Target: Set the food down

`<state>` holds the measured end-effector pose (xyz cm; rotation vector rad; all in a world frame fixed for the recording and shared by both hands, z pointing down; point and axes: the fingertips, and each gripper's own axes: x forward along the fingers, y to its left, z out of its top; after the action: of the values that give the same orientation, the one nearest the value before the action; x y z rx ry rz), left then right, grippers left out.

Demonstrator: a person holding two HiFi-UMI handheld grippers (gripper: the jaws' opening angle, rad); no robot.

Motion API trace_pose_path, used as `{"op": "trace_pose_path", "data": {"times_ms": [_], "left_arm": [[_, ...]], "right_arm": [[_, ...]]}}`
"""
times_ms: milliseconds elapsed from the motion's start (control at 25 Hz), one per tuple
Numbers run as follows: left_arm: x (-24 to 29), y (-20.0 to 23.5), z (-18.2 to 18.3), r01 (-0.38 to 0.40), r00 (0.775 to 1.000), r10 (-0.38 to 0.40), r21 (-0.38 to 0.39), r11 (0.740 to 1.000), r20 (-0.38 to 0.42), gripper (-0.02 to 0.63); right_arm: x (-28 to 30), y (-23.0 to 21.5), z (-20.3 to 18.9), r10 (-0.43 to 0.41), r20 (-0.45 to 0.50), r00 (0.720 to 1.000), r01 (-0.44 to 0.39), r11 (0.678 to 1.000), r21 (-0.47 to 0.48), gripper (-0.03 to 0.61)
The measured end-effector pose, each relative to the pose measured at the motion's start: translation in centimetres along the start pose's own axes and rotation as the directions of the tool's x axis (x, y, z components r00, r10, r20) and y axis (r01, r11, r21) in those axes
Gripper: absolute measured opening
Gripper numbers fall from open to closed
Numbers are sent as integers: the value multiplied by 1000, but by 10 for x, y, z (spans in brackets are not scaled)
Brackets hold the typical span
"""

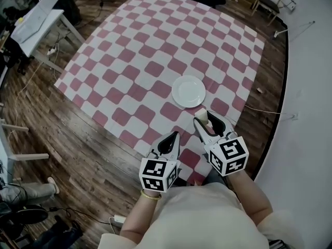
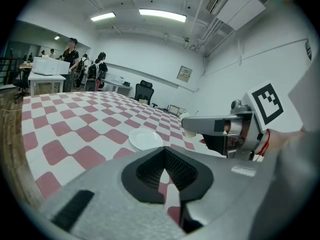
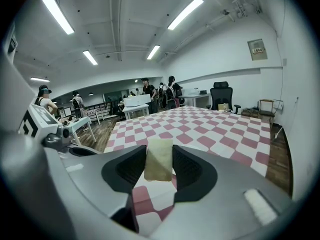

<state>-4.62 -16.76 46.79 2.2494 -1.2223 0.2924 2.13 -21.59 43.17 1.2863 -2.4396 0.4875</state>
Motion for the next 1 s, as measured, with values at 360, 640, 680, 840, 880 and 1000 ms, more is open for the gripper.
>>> {"op": "trace_pose_path", "data": {"times_ms": [360,640,680,840,880,1000], "left_arm": [[24,12,-1,-28,1000,28,-30,999,-13,0],[40,20,-1,-57,998,56,-56,997,-22,0],[42,21,-1,-61,998,59,-59,996,-25,0],[52,26,-4,-72,997,70,-71,995,-34,0],[54,27,-4,-74,997,71,-73,995,-35,0],[60,30,-5,-80,996,77,-81,994,-43,0]], "right_arm": [[31,-19,-1,22,-33,999,-22,1000,-5,170],[57,-33,-4,43,-72,996,-45,999,-15,170],[61,-35,-5,47,-78,996,-48,999,-18,170],[76,-42,-8,58,-98,993,-60,998,-26,170],[80,-43,-9,60,-103,993,-63,998,-27,170],[89,-47,-12,66,-123,990,-70,997,-30,170]]}}
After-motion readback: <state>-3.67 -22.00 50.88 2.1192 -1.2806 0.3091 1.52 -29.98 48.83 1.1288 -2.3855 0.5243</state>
